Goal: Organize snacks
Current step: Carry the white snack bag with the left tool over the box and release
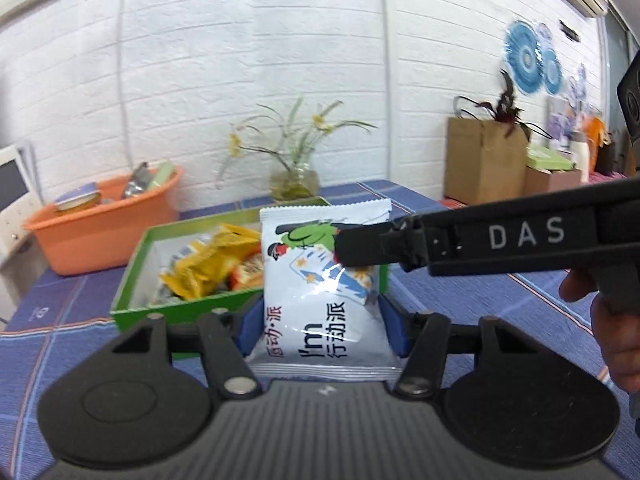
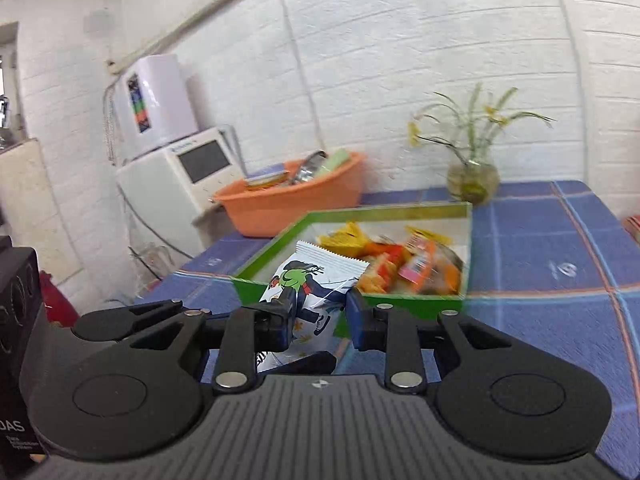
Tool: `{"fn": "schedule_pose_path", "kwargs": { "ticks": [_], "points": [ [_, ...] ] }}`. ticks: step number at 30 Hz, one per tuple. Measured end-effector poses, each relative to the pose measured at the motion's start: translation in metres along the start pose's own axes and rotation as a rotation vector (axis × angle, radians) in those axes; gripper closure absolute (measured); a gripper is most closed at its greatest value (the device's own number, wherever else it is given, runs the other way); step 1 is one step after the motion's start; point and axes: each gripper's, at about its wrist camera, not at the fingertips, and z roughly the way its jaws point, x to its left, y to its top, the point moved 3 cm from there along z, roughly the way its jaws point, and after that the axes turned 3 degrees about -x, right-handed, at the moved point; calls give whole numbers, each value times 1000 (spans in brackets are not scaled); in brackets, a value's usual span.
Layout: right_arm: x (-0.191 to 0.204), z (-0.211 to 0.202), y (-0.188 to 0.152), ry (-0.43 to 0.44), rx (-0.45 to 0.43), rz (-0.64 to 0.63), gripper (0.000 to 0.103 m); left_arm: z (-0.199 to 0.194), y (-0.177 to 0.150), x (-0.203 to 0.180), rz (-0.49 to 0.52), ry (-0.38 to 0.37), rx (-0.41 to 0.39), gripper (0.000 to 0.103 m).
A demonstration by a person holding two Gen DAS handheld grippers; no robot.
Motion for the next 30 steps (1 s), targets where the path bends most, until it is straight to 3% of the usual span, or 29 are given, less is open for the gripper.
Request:
{"fn": "schedule_pose_path", "kwargs": {
  "ticks": [3, 10, 17, 21, 30],
  "points": [
    [7, 8, 15, 30, -18, 0, 56, -2, 13, 13, 17, 32, -20, 44],
    [33, 25, 54, 26, -141, -252, 57, 9, 57, 40, 58, 112, -112, 44],
    [29, 65, 74, 16, -141, -379, 59, 47, 85, 59, 211, 195, -94, 44],
    [15, 90, 85, 20, -133, -279, 61, 71, 91, 75, 167, 210, -81, 44],
    [-41, 122, 43, -3, -61, 76, 70, 131, 50, 70, 75, 157, 62, 43]
  ]
}}
